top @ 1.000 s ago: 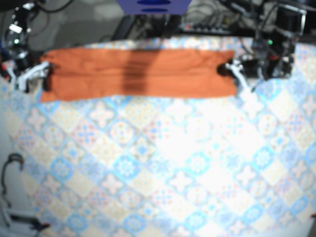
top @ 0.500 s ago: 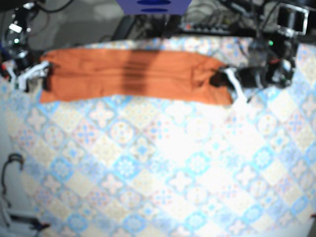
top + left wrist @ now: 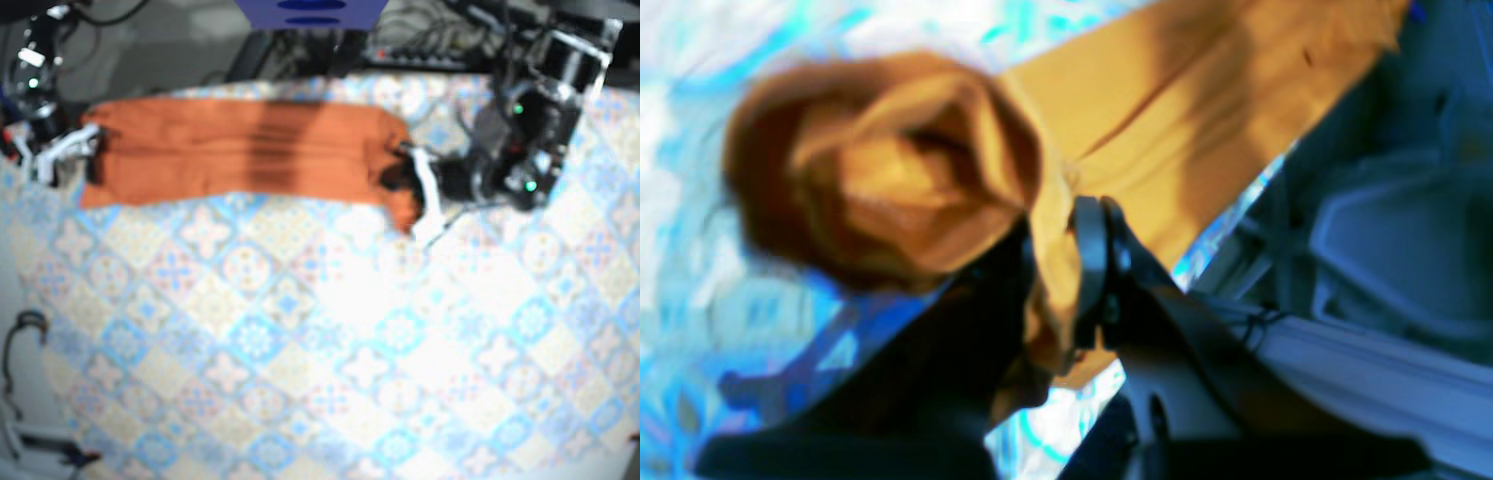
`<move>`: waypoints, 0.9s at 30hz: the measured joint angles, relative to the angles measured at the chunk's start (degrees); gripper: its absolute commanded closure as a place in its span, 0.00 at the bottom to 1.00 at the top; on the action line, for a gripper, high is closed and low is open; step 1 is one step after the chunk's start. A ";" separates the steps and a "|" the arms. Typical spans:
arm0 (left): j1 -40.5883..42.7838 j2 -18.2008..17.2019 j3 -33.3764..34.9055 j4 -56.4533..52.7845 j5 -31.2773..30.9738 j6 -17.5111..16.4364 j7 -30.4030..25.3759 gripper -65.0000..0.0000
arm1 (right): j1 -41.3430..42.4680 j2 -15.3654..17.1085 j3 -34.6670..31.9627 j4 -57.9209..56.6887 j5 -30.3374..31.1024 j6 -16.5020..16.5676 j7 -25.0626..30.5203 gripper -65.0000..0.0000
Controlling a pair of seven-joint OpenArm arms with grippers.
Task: Fold the T-shirt properly
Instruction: 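Lift the held strip end and carry it toward the right gripper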
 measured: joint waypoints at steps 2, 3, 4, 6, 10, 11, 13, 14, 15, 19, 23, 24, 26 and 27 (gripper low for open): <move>-1.75 1.20 2.25 0.00 1.70 0.09 -0.15 1.00 | 0.00 0.00 0.00 0.00 -0.02 -0.02 -0.02 0.33; -2.27 1.86 3.15 0.00 2.51 -0.04 -0.24 1.00 | -0.02 0.00 0.00 0.02 -0.02 -0.04 0.00 0.33; -2.67 2.19 4.20 0.00 3.19 -0.02 -0.50 1.00 | 0.00 0.00 0.00 0.02 -0.02 -0.02 -0.02 0.33; -3.45 3.08 6.21 -0.04 6.51 0.00 -0.22 1.00 | 0.00 -0.02 0.00 0.28 -0.04 0.00 -0.46 0.33; -5.53 4.66 10.23 -0.04 9.05 -0.02 -0.20 1.00 | -0.02 -0.04 0.00 2.10 -0.22 -0.02 -2.86 0.33; -6.01 5.03 11.23 -0.04 9.62 0.00 -0.17 1.00 | -0.02 -0.04 0.00 2.73 -0.17 0.02 -2.58 0.33; -6.58 5.53 13.20 -0.02 10.58 -0.09 -0.46 1.00 | 0.11 -0.37 0.07 3.37 -0.02 -0.02 -2.43 0.33; -6.60 5.70 14.08 0.00 10.99 -0.04 -0.46 1.00 | 0.31 -0.55 0.11 3.58 -0.07 -0.22 -2.56 0.33; -6.58 5.66 14.69 0.00 11.06 -0.04 -0.39 1.00 | 0.33 -0.74 0.11 3.76 -0.02 -0.17 -2.60 0.33; -6.58 6.32 14.78 0.98 12.24 -0.02 0.04 1.00 | 0.22 -0.85 0.11 3.80 -0.04 0.20 -2.64 0.33; -6.69 6.78 14.82 1.25 11.65 -0.02 -0.37 1.00 | 0.22 -1.33 0.11 3.69 -0.04 0.00 -2.64 0.33; -6.69 6.78 14.82 1.22 11.65 -0.02 -0.20 1.00 | 0.15 -1.33 0.09 3.69 -0.04 0.00 -2.62 0.33; -6.75 7.37 14.71 1.22 11.91 -0.02 0.04 1.00 | 0.15 -1.33 0.04 3.69 -0.04 0.00 -2.62 0.33; -6.75 7.76 14.73 1.22 12.09 -0.02 0.02 1.00 | 0.15 -1.38 0.04 3.69 -0.04 0.00 -2.62 0.33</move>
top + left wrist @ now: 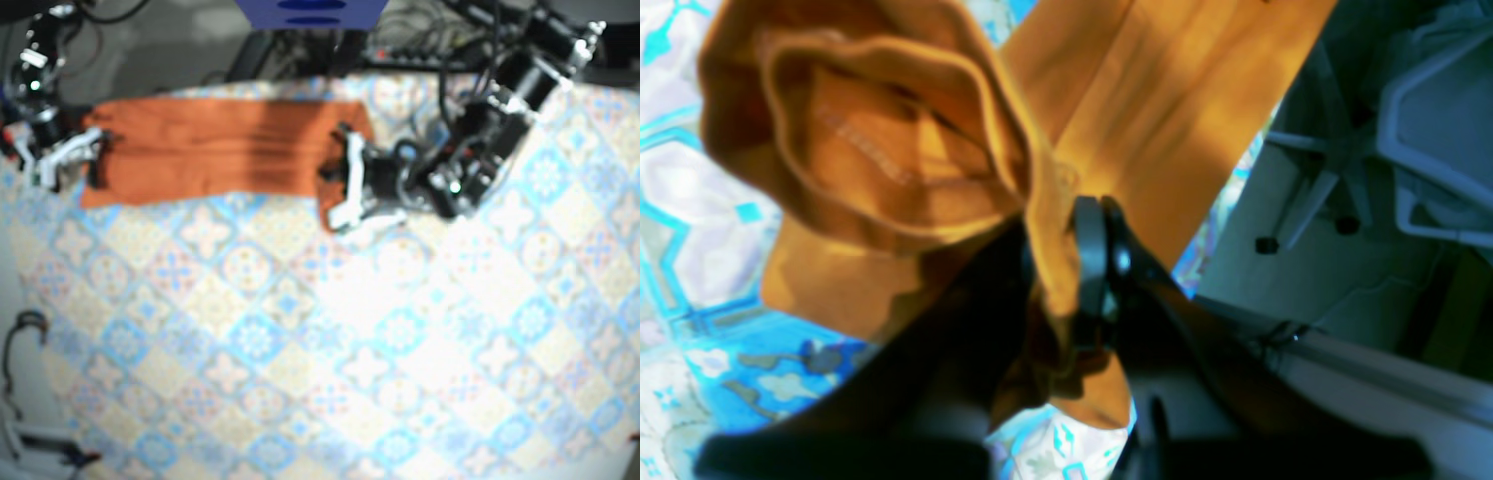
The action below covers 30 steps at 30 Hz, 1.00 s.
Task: Fold the T-shirt properly
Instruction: 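Lift the held strip end and carry it toward the right gripper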
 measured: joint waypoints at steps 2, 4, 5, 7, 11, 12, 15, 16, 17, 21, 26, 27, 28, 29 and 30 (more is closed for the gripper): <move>-0.17 0.90 1.11 -0.07 0.04 0.00 -0.17 1.00 | 0.02 -0.09 -0.07 0.00 0.00 0.00 -0.02 0.33; -0.98 1.42 3.63 -0.07 0.52 -0.02 -0.02 1.00 | 0.00 -0.09 -0.07 0.00 0.02 0.00 0.02 0.33; -1.44 1.62 4.66 -0.07 1.03 -0.17 -0.20 1.00 | -0.02 -0.09 -0.07 0.00 0.02 0.00 0.00 0.33; -1.57 2.36 5.20 -0.11 3.08 -0.15 -0.87 1.00 | 0.00 -0.09 -0.04 0.00 0.02 0.00 0.00 0.33; -1.66 3.65 5.46 -1.51 4.46 -0.17 -1.09 1.00 | -0.04 -0.11 -0.04 0.00 0.02 0.00 0.00 0.33; -1.79 4.24 5.77 -2.34 4.90 -0.04 -1.09 1.00 | -0.04 -0.09 -0.04 0.00 0.00 0.00 -0.04 0.33; -2.71 5.53 7.56 -3.41 5.09 -0.02 -0.94 1.00 | -0.02 -0.11 -0.04 0.00 0.02 0.00 0.04 0.33; -2.89 5.84 8.04 -3.41 4.98 -0.02 -1.29 1.00 | 0.00 -0.42 -0.04 0.02 0.02 0.00 0.04 0.33; -2.99 6.45 8.22 -3.50 4.92 0.00 -1.31 1.00 | -0.02 -0.74 0.00 0.02 0.02 -0.02 0.02 0.33; -3.69 9.07 8.72 -5.81 4.68 -0.22 -1.81 1.00 | -0.17 -1.38 0.00 0.07 0.00 0.24 -0.02 0.33; -5.07 11.21 8.68 -9.03 5.07 -0.02 -1.92 1.00 | -0.15 -1.20 0.07 0.07 0.02 -0.17 0.02 0.33; -5.27 11.67 8.68 -9.35 5.18 -0.02 -1.88 1.00 | -0.15 -1.25 0.07 0.07 0.02 -0.13 0.02 0.33; -5.62 12.24 8.68 -9.86 5.09 -0.04 -1.95 1.00 | -0.15 -1.29 0.07 0.07 0.02 0.02 -0.04 0.33; -6.10 12.87 8.68 -10.49 5.14 0.00 -1.90 1.00 | -0.15 -1.38 0.07 0.07 0.00 -0.02 0.00 0.33; -6.40 13.55 8.66 -11.13 5.11 0.00 -1.97 1.00 | -0.15 -1.36 0.07 0.07 0.00 -0.02 -0.04 0.33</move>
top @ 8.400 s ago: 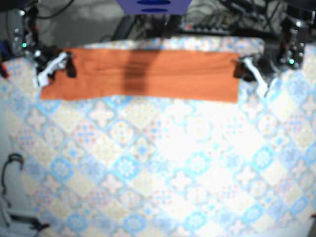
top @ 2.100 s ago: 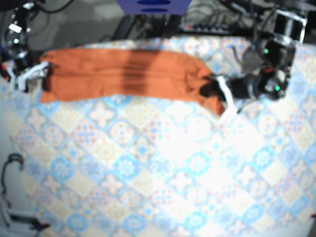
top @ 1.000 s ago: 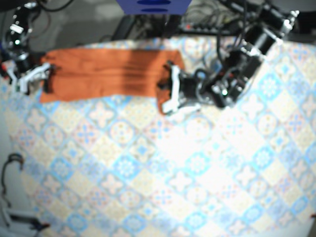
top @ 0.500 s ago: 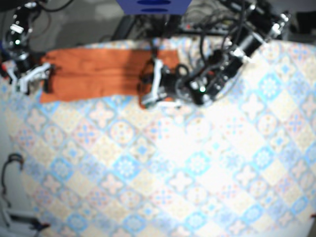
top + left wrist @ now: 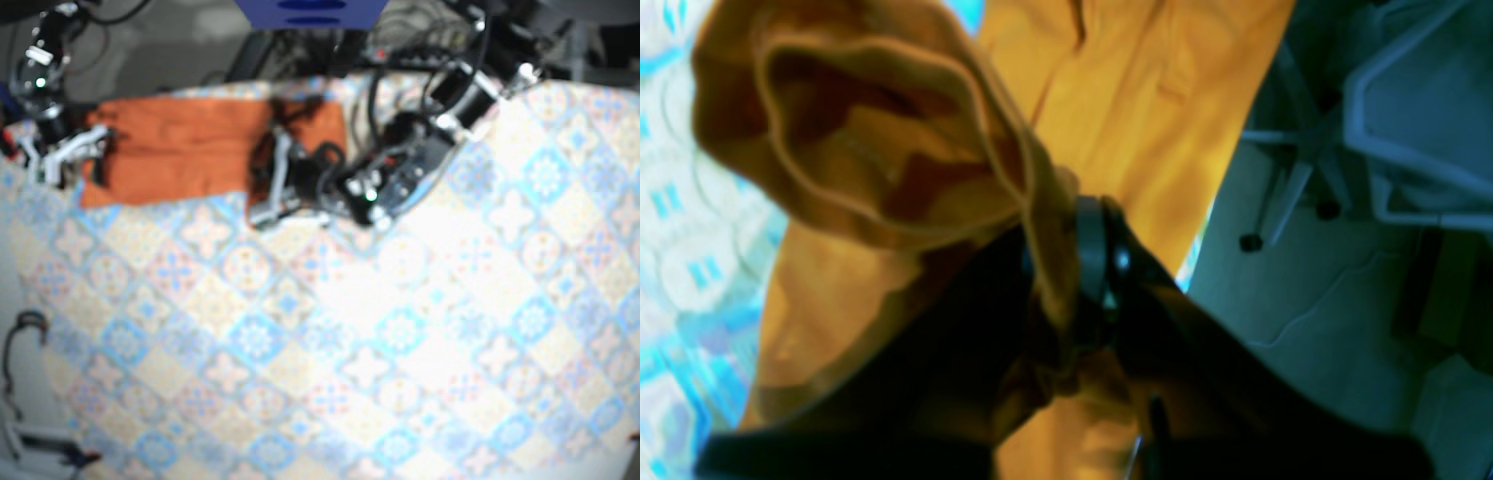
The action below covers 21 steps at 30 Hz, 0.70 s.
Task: Fold the T-shirt properly
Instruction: 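Lift the held strip end and carry it toward the right gripper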
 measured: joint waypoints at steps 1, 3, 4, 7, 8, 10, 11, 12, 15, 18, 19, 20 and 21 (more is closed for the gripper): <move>-0.17 0.50 0.02 -0.37 -0.02 -0.02 0.00 1.00 | -0.02 0.02 0.00 0.00 0.00 0.00 0.02 0.33; -0.07 1.11 0.02 -0.72 0.00 -0.02 0.02 1.00 | 0.00 0.00 0.00 0.00 0.00 0.00 0.02 0.33; -0.02 1.22 0.15 -0.74 0.02 -0.02 0.02 1.00 | 0.00 0.00 0.00 0.00 0.00 0.00 0.02 0.33; -0.24 1.20 3.10 -0.74 0.22 0.02 0.00 1.00 | -0.02 0.00 0.00 0.00 0.00 0.02 0.02 0.33; -0.17 1.29 4.07 -0.74 0.09 -0.04 0.02 1.00 | -0.02 0.00 0.00 0.00 0.00 0.00 0.02 0.33; 0.33 1.49 4.83 -0.74 -0.11 -0.04 -0.28 1.00 | 0.00 0.00 0.00 0.00 0.02 0.02 0.07 0.33; 0.44 1.49 5.11 -0.81 -0.04 -0.07 -0.85 1.00 | 0.00 0.02 0.00 0.00 0.02 0.00 0.04 0.33; 0.35 1.44 5.66 -1.03 0.02 0.02 -1.66 1.00 | 0.00 0.02 0.00 0.00 0.00 0.00 0.02 0.33; -0.07 1.49 6.32 -2.93 -0.15 0.02 -2.64 1.00 | 0.00 0.00 0.00 0.00 0.02 0.02 0.09 0.33; -0.02 1.33 6.29 -4.39 0.00 0.07 -3.87 1.00 | 0.00 0.00 0.00 0.00 0.02 0.00 0.07 0.33; -0.07 1.31 6.27 -4.42 -0.02 0.20 -3.98 1.00 | -0.02 0.02 0.00 0.00 0.00 0.00 0.04 0.33; -0.11 1.31 6.27 -4.42 -0.02 0.22 -4.48 1.00 | -0.02 0.00 0.00 0.00 0.00 0.00 0.04 0.33; -0.11 1.31 6.16 -4.42 -0.04 0.20 -4.98 1.00 | 0.00 -0.02 0.00 0.00 0.00 0.00 0.04 0.33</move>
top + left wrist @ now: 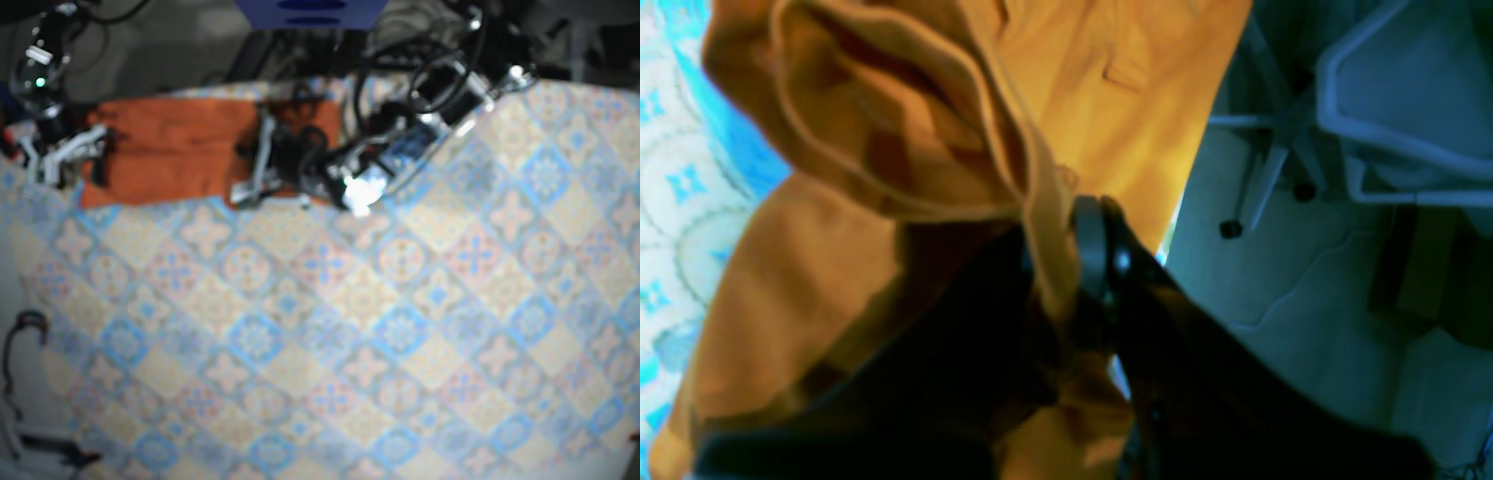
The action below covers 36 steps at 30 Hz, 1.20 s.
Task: Fold the T-shirt properly
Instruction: 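Lift the held strip end and carry it toward the right gripper, then lower the held end onto the middle of the strip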
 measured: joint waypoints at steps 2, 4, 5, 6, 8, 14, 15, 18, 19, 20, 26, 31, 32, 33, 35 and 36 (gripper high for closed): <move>0.02 -0.31 -0.04 0.00 -0.09 0.02 0.02 1.00 | 0.00 0.02 0.00 0.00 0.02 0.02 0.02 0.33; 0.04 -0.52 -0.04 0.00 -0.17 0.00 0.09 1.00 | 0.00 0.02 0.00 0.00 0.02 -0.17 0.04 0.33; 0.02 -0.61 -0.04 0.00 -0.15 0.00 0.04 1.00 | 0.00 0.02 0.00 0.00 0.00 -0.15 0.00 0.33; 0.02 -0.63 -0.07 0.00 -0.13 0.02 0.02 1.00 | 0.00 0.00 0.00 0.00 0.00 -0.15 0.00 0.33; 0.02 -0.61 -0.11 0.00 -0.17 0.00 0.00 1.00 | 0.00 0.02 0.00 0.00 0.02 0.02 0.02 0.33; 0.02 -0.79 -0.13 0.00 -0.15 0.04 -2.38 1.00 | -0.04 0.00 0.00 0.00 0.02 0.02 0.02 0.33; 0.04 -0.79 -0.13 0.00 -0.15 0.02 -2.36 1.00 | -0.33 0.02 0.00 0.00 0.02 0.00 0.04 0.33; 0.02 -0.79 -0.13 0.00 -0.15 0.02 -2.38 1.00 | -0.52 0.00 0.00 0.00 0.02 0.00 0.02 0.33; 0.02 -0.76 -0.13 0.00 -0.15 0.04 -2.40 1.00 | -0.66 0.00 0.00 0.00 0.00 0.00 0.00 0.33; 0.02 -0.76 -0.13 0.00 -0.17 0.02 -2.56 1.00 | -0.68 0.00 0.00 0.00 0.00 0.00 -0.02 0.33; 0.02 -0.79 -0.13 0.00 -0.15 0.07 -4.52 0.97 | -0.66 0.00 0.00 0.00 0.02 0.02 0.02 0.33; 0.52 -0.72 -1.79 0.00 -0.37 -0.02 -5.09 0.74 | -0.66 0.00 0.00 0.00 0.00 0.02 0.00 0.33; 0.52 -0.74 -2.60 0.00 -0.33 0.02 -5.16 0.68 | -0.68 0.00 0.00 0.00 0.00 0.00 0.02 0.33; 0.46 -0.79 -3.17 0.00 -0.02 0.28 -5.14 0.64 | -0.98 0.02 0.00 0.00 0.02 0.00 0.04 0.33; 0.20 -0.81 -3.41 0.00 0.09 0.35 -5.31 0.55 | -1.29 0.02 -0.02 0.00 0.02 0.00 0.20 0.33; 0.22 -0.76 -3.39 0.00 -0.02 0.26 -5.31 0.51 | -1.38 -0.02 -0.02 0.00 0.00 0.00 0.17 0.33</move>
